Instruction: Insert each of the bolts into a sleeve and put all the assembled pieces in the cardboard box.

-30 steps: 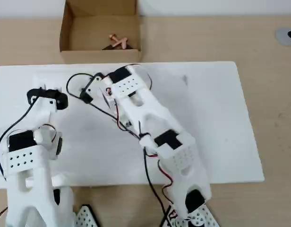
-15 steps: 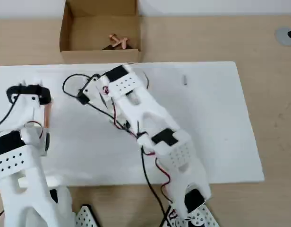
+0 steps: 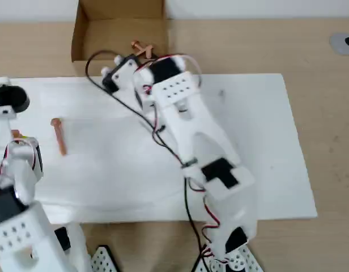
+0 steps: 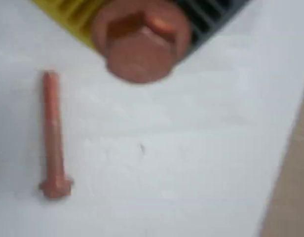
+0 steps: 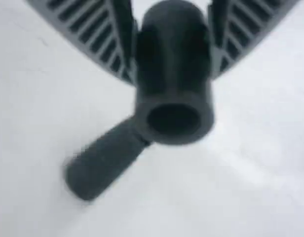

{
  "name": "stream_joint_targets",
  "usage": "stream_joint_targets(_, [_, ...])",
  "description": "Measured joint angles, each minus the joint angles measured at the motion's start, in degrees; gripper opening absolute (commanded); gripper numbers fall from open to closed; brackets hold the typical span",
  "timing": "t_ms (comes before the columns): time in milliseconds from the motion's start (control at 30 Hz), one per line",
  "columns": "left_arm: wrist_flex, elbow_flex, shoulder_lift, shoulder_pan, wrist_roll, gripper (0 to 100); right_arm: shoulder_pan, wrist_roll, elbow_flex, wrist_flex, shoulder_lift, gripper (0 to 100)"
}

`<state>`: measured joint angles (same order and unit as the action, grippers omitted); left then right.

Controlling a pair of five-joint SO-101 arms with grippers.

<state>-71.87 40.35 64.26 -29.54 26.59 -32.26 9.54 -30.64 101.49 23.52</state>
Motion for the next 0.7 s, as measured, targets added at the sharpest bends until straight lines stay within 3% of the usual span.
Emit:
stream_joint_targets(167, [-0.88, -0.09, 9.05, 0.00, -0.53, 4, 0.26, -0.09, 0.00, 0.09, -12.31, 1.1])
stream_joint_targets(500, [-11.43, -3.34, 16.44, -0.09, -0.62, 3, 0.35, 0.00, 3.60, 0.09, -24.79, 1.0])
stream_joint_targets(700, [-11.69, -9.85, 19.08, -0.09, -12.57, 2, -0.88, 0.00, 3.87, 0.09, -39.65, 1.0])
